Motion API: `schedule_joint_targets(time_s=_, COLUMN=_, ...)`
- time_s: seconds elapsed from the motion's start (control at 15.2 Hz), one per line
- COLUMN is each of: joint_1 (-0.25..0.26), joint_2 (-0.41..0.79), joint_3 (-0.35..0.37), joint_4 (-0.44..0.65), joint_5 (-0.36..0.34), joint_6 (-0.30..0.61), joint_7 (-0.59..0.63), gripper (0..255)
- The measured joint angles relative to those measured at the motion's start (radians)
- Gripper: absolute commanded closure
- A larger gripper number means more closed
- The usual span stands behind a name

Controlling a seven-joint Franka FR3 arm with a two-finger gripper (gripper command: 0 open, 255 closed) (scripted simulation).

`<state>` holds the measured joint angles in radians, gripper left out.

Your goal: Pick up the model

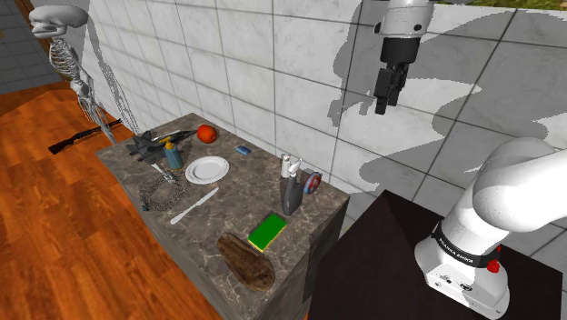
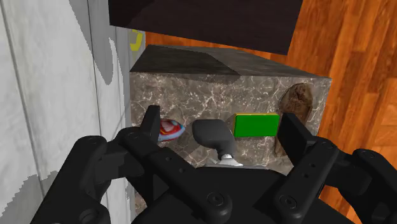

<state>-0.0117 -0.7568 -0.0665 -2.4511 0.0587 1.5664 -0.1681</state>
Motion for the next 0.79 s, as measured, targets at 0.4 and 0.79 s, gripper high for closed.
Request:
schedule_joint_targets(time_s=0.4, joint_1=0.026, joint_2=0.052, joint_3=-0.048, joint_4=-0.082, joint_5=-0.054, joint_6=0.139, joint_7=-0.157, gripper=0)
schedule_joint_targets(time_s=0.79, joint_1=0.066, joint_2=0.189, joint_3=-0.120, joint_4=-0.164, joint_5=-0.122, joint_6=0.374, joint_7=-0.388, gripper=0)
